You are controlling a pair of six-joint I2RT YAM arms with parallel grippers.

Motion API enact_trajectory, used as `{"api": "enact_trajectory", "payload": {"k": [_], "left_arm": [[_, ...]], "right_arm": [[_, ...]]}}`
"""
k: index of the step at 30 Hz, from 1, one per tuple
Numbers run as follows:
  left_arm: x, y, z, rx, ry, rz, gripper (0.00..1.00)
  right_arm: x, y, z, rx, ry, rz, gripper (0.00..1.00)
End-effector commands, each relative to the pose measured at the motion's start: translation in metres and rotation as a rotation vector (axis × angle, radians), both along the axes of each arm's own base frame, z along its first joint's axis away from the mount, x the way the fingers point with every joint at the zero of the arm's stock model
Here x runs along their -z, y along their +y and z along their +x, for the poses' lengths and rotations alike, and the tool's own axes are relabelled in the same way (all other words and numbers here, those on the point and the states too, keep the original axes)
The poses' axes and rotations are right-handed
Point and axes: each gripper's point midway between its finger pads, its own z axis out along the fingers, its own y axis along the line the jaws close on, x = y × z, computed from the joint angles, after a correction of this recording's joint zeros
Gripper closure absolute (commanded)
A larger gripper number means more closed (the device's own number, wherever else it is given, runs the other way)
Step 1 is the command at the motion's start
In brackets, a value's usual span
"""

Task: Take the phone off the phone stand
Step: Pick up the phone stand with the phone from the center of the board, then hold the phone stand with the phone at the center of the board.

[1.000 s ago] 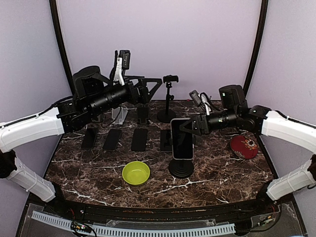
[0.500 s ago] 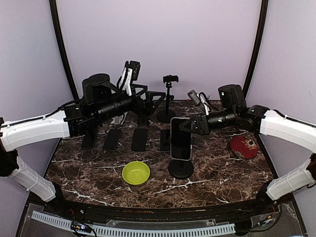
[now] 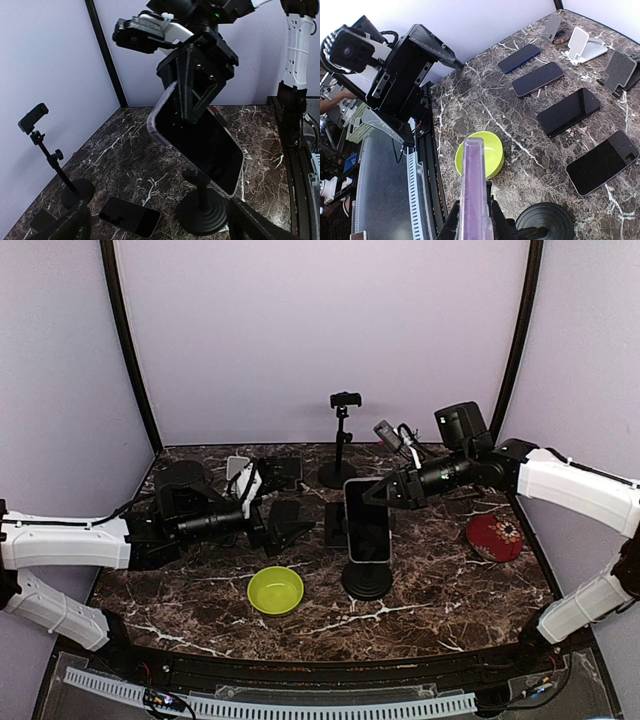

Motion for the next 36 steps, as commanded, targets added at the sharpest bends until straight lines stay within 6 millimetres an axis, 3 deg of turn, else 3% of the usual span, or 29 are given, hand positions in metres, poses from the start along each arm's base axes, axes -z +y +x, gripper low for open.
{"api": "enact_trajectory", "payload": {"k": [1,7,12,23,36], "left_arm": [[-0.017,-0.002,-0.022,0.117,-0.236,-0.017,0.05],[0.013,-0.009,-0.043,0.254,-0.376,0.027,0.13],[0.023,-0.017,-0.049,0.304,-0.480,0.029,0.19],[0.037,-0.036,-0.030,0.230,-0.632,0.075,0.37],[0.037,-0.058,-0.019,0.211,-0.670,0.050,0.46]], "right_arm": [[-0.018,0.004,-0.013,-0.117,0.004,0.062,1.00],[-0.021,0.009,-0.012,-0.174,0.016,0.095,1.00],[-0.026,0.011,-0.016,-0.220,0.033,0.137,1.00],[-0.018,0.014,-0.021,-0.263,0.074,0.174,1.00],[-0.005,0.013,-0.024,-0.257,0.106,0.176,1.00]]}}
